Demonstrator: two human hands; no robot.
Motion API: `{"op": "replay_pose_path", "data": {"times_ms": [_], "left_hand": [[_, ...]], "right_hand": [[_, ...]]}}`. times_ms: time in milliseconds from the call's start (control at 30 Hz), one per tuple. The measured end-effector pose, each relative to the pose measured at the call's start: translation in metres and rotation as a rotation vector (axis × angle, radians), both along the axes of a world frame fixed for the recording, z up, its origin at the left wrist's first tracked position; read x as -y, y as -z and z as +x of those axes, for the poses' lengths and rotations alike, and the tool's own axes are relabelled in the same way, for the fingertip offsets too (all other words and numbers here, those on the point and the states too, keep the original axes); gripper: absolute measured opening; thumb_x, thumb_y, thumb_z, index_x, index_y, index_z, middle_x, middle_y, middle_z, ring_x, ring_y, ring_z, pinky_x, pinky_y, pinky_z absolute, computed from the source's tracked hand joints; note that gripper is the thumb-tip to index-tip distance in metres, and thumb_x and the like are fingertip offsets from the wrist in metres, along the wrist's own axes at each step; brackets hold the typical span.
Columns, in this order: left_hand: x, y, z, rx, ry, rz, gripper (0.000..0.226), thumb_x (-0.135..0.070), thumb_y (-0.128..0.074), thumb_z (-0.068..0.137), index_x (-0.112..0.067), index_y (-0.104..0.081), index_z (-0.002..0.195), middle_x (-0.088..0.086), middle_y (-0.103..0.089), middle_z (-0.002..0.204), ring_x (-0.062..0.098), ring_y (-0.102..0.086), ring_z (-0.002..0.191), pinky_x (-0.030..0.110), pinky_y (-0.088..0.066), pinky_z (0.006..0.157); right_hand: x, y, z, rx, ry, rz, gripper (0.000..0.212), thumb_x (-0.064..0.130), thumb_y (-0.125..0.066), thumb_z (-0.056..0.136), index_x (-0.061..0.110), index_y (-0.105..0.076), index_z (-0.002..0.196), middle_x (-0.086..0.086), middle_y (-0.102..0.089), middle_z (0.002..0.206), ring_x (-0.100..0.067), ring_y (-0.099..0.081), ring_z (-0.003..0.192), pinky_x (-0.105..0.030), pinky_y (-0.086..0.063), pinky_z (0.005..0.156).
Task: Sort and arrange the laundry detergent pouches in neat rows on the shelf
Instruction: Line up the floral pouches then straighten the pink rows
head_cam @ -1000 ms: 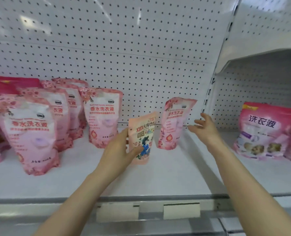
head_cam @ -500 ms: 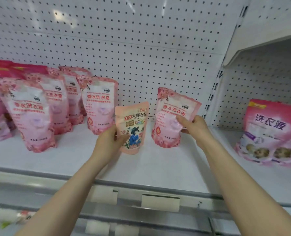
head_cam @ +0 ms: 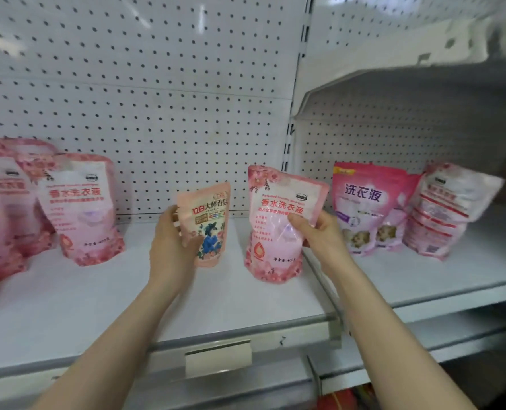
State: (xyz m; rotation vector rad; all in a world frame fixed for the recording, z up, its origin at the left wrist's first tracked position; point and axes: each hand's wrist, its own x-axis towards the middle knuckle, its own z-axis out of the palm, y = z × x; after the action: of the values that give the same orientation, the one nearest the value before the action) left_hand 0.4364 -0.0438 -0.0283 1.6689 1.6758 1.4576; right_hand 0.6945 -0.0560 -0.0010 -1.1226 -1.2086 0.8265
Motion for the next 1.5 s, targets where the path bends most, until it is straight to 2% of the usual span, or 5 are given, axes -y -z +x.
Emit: {"op": "replay_pose_path", "data": {"times_ms": [400, 667, 933, 1300, 1500], "left_hand": [[0.05, -0.001, 0.087, -0.161, 0.086, 0.524, 0.063, -0.019, -0.065, 0.09, -0.011, -0.036, 0.145, 0.008, -0.028, 0.152, 0.026, -0.027, 0.142, 0.04, -0.03, 0.115], [0.039, 0.008, 0.114, 0.213, 0.461, -0.059, 0.047, -0.027, -0.077, 0.079, -0.03, -0.052, 0.119, -0.013, -0.067, 0.109, 0.008, -0.066, 0.099, 0.033, -0.057, 0.083], [0.03, 0.009, 0.105, 0.254, 0.38, -0.104, 0.042, -0.022, -0.077, 0.079, -0.023, -0.053, 0.114, -0.01, -0.068, 0.101, 0.004, -0.066, 0.089, 0.017, -0.054, 0.062], [0.033, 0.012, 0.106, 0.205, 0.385, -0.075, 0.05, -0.025, -0.078, 0.078, -0.023, -0.053, 0.121, -0.013, -0.067, 0.107, 0.002, -0.064, 0.094, 0.024, -0.055, 0.073], [0.028, 0.01, 0.125, 0.21, 0.411, -0.091, 0.046, -0.025, -0.077, 0.079, -0.027, -0.052, 0.118, -0.011, -0.067, 0.107, 0.008, -0.065, 0.096, 0.031, -0.056, 0.076]], "right_hand": [[0.04, -0.004, 0.018, -0.061, -0.05, 0.029, 0.012, 0.013, -0.068, 0.09, 0.02, -0.069, 0.1, 0.009, -0.077, 0.093, -0.01, -0.074, 0.087, -0.021, -0.058, 0.068], [0.034, -0.009, 0.036, 0.04, -0.084, 0.007, 0.014, 0.024, -0.068, 0.091, 0.021, -0.069, 0.104, 0.004, -0.076, 0.1, -0.016, -0.074, 0.091, -0.03, -0.06, 0.073], [-0.008, 0.001, 0.127, 0.227, 0.724, 0.092, 0.037, 0.028, -0.064, 0.092, 0.015, -0.05, 0.124, -0.005, -0.063, 0.116, -0.019, -0.061, 0.098, -0.038, -0.052, 0.088], [-0.008, 0.014, 0.151, 0.158, 0.908, 0.119, 0.023, 0.014, -0.059, 0.093, 0.01, -0.054, 0.115, -0.006, -0.062, 0.11, -0.027, -0.06, 0.101, -0.037, -0.048, 0.09], [0.008, 0.015, 0.212, 0.065, 1.167, 0.035, 0.063, 0.008, -0.067, 0.088, 0.008, -0.037, 0.143, -0.015, -0.039, 0.148, -0.033, -0.043, 0.135, -0.04, -0.034, 0.113]]}}
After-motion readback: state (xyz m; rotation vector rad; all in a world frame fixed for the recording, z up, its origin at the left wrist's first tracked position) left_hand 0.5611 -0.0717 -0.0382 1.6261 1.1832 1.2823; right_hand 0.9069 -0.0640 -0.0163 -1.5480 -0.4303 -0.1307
